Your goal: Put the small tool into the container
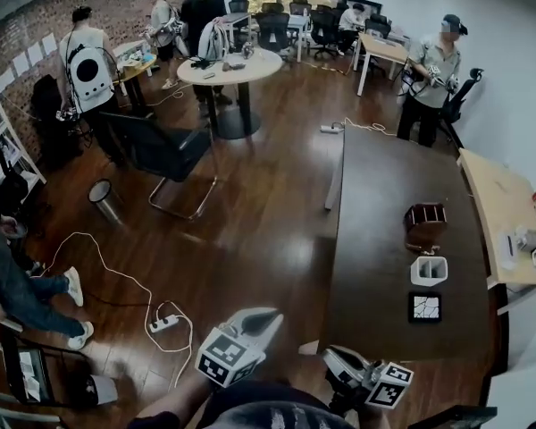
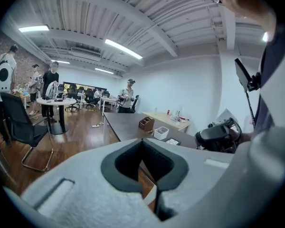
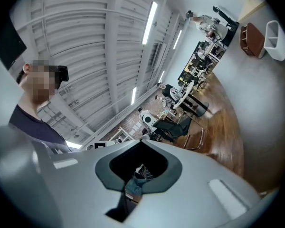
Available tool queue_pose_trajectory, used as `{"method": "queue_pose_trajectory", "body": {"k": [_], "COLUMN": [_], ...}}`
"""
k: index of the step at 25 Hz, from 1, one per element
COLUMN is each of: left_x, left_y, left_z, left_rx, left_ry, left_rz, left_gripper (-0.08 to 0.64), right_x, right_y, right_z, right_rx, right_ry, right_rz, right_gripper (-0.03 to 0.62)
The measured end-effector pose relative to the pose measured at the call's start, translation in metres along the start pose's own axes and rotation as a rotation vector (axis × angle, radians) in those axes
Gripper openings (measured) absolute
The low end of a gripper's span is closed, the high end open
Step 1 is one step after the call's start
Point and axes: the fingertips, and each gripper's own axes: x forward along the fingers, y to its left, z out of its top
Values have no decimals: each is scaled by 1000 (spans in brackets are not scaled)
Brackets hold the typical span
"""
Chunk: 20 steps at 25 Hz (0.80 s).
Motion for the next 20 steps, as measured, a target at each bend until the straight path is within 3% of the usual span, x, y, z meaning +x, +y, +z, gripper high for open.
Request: {"method": "queue_pose_trajectory", "body": {"k": [6, 13, 20], "left_x": [-11, -19, -7], "left_y": [93, 193, 239], "left_z": [31, 46, 66], "left_rx": [8, -23, -18], "left_ry": [-103, -139, -169], "left_rz": [9, -56, -113], "left_gripper": [0, 0, 0], "right_x": [97, 231, 272], "right_y": [-23, -16, -39], "right_z": [12, 9, 29], "right_rx": [-43, -233, -198], "right_ry": [85, 257, 234], "right_rz": [-21, -39, -124], "right_gripper": [0, 0, 0]}}
